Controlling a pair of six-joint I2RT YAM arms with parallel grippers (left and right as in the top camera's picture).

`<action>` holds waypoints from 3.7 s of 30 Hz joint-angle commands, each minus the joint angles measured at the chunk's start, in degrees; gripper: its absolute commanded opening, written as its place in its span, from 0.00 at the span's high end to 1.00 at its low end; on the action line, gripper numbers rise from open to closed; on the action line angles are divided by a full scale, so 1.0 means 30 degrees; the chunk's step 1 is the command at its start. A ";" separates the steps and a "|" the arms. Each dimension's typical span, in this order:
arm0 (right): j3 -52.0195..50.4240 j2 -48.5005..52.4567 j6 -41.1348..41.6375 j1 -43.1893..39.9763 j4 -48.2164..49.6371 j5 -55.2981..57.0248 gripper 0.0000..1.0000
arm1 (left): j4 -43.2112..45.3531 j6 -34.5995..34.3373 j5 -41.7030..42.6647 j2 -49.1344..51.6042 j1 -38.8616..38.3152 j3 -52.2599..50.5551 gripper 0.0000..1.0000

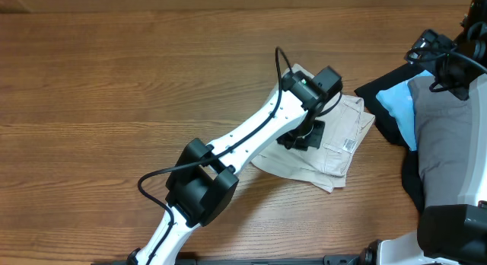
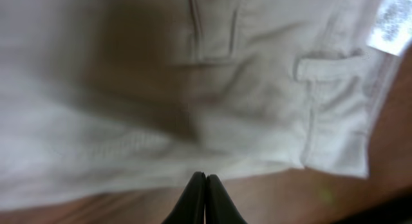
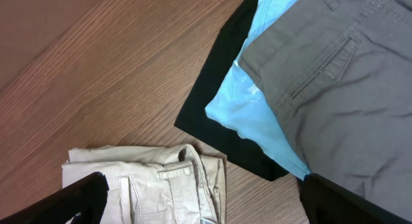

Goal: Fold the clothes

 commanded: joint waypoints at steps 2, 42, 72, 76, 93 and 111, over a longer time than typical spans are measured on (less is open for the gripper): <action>0.0058 -0.0051 0.0007 -0.0044 0.0036 0.0175 0.00 | 0.2208 -0.1341 -0.0328 0.0036 0.0430 -0.3198 0.96; 0.0058 -0.0051 0.0007 -0.0044 0.0036 0.0175 0.00 | -0.4255 0.4350 -0.0503 -0.2339 1.1438 -0.0073 0.19; 0.0058 -0.0051 0.0007 -0.0044 0.0036 0.0175 0.00 | 0.1778 0.2688 -0.4430 -0.2346 0.9333 -1.0018 0.01; 0.0058 -0.0051 0.0000 -0.0044 0.0036 0.0175 0.00 | 0.1319 0.3555 -0.4670 -0.2346 0.9355 -0.9836 0.00; 0.0058 -0.0051 0.0007 -0.0044 0.0036 0.0175 0.00 | -0.2528 0.4554 -0.6674 -0.2601 0.9355 -0.5544 0.00; 0.0058 -0.0051 0.0007 -0.0044 0.0036 0.0175 0.00 | 0.0226 0.4736 -0.4823 -0.7431 0.9369 -0.7970 0.00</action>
